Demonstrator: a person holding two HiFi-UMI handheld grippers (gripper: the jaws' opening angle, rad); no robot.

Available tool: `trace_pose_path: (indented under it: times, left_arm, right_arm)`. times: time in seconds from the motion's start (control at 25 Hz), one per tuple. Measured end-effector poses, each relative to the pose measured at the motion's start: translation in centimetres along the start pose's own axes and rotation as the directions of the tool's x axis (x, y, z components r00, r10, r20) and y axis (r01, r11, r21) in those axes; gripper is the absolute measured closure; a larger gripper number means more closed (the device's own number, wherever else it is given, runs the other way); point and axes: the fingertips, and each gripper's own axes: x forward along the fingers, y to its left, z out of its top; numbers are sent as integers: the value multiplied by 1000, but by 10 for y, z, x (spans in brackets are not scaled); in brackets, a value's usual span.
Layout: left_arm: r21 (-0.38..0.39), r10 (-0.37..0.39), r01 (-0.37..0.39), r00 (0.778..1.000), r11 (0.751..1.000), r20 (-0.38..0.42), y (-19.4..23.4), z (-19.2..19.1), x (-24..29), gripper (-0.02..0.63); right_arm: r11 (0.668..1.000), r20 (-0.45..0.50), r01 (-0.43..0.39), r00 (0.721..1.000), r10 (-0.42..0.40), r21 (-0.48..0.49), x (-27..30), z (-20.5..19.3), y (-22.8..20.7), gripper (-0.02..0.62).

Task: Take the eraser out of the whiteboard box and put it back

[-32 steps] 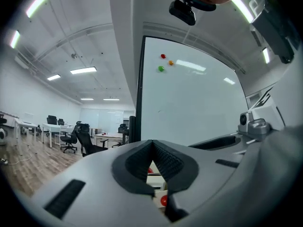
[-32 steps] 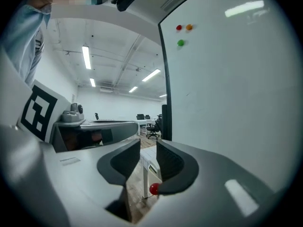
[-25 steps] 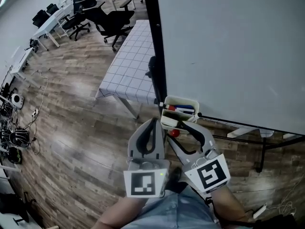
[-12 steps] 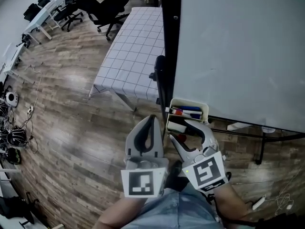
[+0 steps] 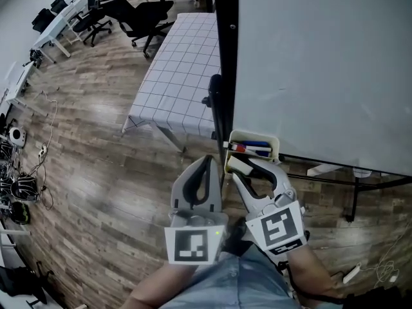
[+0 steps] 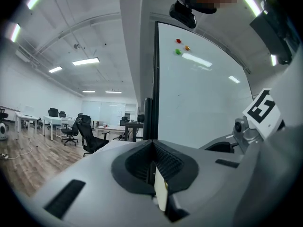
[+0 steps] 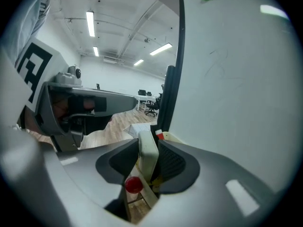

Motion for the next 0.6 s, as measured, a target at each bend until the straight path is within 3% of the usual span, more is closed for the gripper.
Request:
trace_pose_path:
  times: [0.24, 0.6]
  left_arm:
    - [31, 32, -32, 999, 999, 30, -7, 12, -21, 601]
    - [56, 78, -82, 994, 995, 79, -9, 27, -46, 601]
  right_arm:
    - [999, 107, 41, 993, -42, 5, -30, 28, -5, 472]
    - [997, 263, 72, 962, -72, 10, -75, 65, -8, 474]
